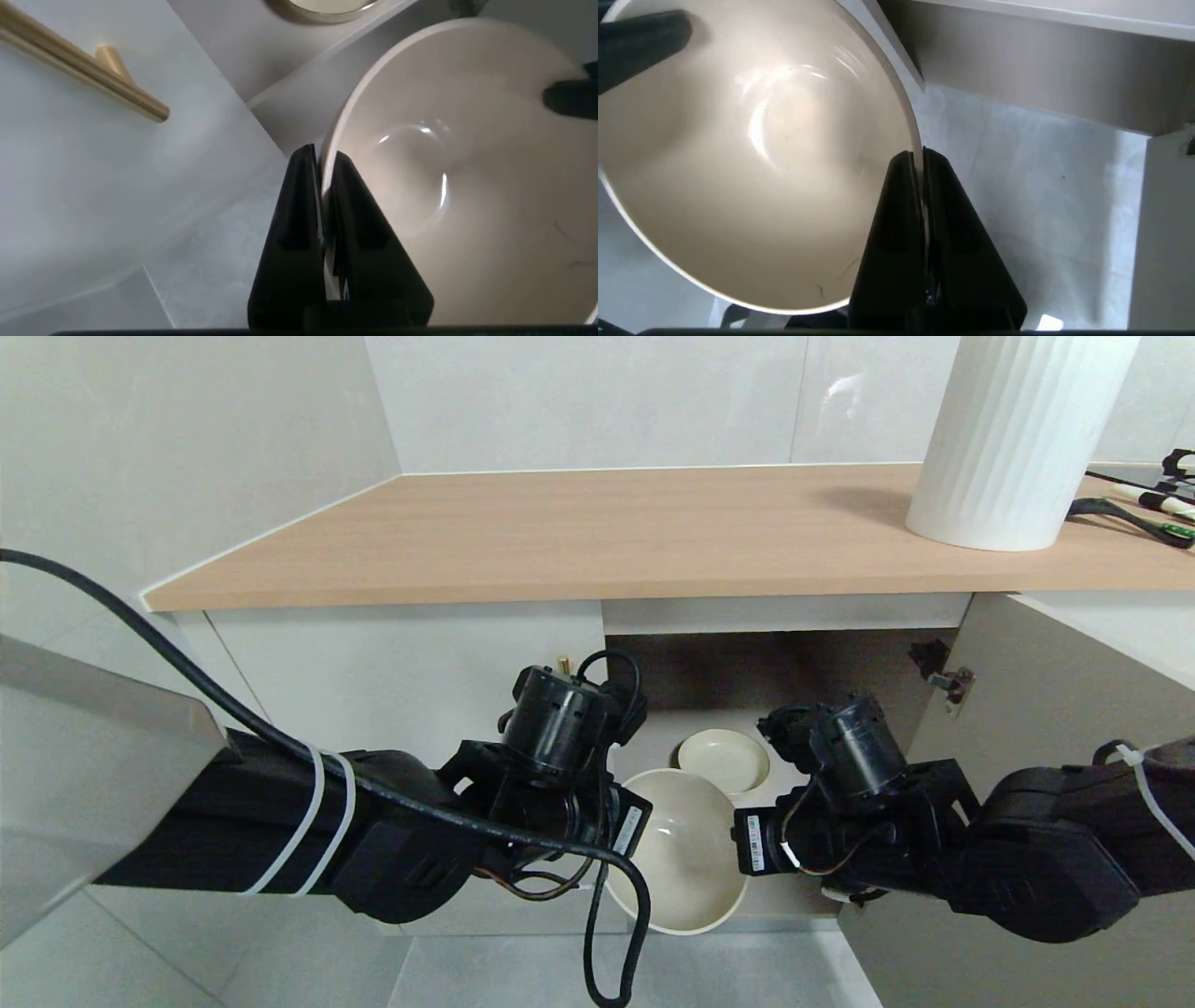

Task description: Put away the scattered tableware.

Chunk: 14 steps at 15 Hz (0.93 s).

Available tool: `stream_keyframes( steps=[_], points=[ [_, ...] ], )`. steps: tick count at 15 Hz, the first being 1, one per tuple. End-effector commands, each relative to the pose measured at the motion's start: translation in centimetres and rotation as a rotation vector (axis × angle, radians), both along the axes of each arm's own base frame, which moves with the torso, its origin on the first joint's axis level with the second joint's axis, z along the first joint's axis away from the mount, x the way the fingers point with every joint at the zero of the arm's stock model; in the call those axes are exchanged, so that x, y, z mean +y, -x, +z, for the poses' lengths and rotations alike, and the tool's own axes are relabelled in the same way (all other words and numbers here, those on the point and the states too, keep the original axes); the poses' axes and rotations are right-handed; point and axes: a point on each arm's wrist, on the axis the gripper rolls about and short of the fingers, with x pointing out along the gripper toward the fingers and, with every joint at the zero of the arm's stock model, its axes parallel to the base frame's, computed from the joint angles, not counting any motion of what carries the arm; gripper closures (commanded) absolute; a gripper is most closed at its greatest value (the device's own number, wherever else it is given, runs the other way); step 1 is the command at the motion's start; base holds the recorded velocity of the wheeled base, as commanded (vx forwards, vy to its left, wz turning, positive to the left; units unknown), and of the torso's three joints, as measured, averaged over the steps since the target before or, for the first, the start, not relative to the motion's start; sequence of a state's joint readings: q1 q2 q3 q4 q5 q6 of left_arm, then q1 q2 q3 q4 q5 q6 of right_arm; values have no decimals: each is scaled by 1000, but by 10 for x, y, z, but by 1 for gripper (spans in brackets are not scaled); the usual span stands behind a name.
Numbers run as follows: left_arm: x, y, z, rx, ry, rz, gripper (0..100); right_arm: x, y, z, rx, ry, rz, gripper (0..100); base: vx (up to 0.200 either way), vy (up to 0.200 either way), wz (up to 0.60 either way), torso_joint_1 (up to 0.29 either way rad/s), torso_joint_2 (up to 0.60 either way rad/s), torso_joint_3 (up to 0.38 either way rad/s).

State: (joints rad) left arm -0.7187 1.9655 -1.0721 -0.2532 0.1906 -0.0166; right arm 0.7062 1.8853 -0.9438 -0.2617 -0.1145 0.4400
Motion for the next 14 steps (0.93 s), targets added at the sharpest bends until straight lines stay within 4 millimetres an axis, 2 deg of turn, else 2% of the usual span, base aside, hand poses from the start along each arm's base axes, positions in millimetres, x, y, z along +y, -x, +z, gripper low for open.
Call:
stream_keyframes(
  steps=[1,2,3,7,9,12,14],
  points=[
    [0,1,2,-4,5,-2,100,2,-1,-1,0,-4,2,100,0,0,0,0,0,0],
    [0,0,2,-9,0,8,100,2,-1,0,-2,-6,3,100,0,0,0,0,0,0],
    [0,0,2,-11,-3,13,0,2,-2,0,-1,-7,1,100,0,0,0,0,0,0],
    [2,2,8,-23,7,14,0,3,-3,3,-9,-11,2,100,0,0,0,0,0,0],
    [7,7,23,-53,37,27,0,2,-4,3,-12,-10,-5,100,0,0,0,0,0,0],
    [38,29,51,-71,139,93,0,-3,-21,-2,-7,-2,-51,100,0,0,0,0,0,0],
    [67,33,68,-139,199,147,0,-9,-50,-15,1,3,-162,100,0,0,0,0,0,0]
  ],
)
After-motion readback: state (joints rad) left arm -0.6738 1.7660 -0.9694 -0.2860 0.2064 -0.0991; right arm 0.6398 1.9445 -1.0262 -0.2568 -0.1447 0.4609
